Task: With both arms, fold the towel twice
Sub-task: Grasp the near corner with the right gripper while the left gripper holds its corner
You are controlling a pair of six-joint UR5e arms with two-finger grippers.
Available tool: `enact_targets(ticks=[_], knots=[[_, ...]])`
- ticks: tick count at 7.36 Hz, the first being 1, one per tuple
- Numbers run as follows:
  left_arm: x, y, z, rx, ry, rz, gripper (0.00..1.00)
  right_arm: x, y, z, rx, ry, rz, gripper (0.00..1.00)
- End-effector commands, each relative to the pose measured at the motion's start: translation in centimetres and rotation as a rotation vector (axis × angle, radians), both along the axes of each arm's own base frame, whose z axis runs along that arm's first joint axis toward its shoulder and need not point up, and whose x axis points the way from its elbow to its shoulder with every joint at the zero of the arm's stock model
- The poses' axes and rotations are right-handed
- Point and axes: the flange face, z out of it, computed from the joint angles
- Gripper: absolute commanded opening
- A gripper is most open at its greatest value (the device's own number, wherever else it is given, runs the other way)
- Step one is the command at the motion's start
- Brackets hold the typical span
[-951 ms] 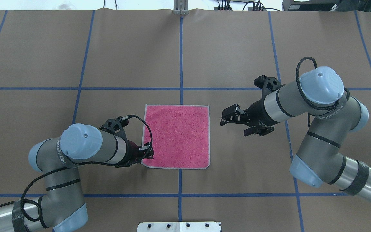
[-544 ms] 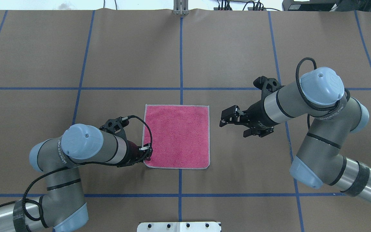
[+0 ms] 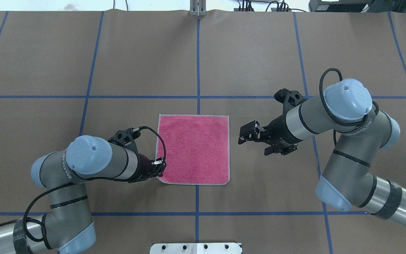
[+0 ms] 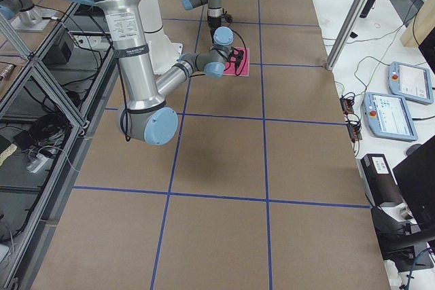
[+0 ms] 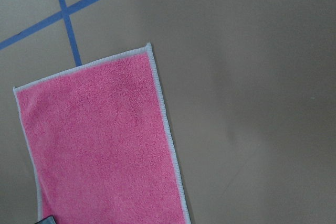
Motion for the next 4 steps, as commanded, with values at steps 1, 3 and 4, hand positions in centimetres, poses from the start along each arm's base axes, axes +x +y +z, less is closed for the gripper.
enact_targets(ticks=[1, 3, 4], knots=[[0.0, 0.1, -0.2, 0.001, 0.004, 0.003, 0.00, -2.3, 2.3, 0.0, -0.032, 0.008, -0.026, 0.99], [0.0, 0.1, -0.3, 0.000, 0.006, 0.002, 0.00, -5.3, 4.6, 0.0, -0.018, 0.027, -0.014, 0.99], [0.0, 0.1, -0.4, 0.000, 0.006, 0.004, 0.00, -6.0, 4.7, 0.2, -0.018, 0.034, -0.015, 0.99]])
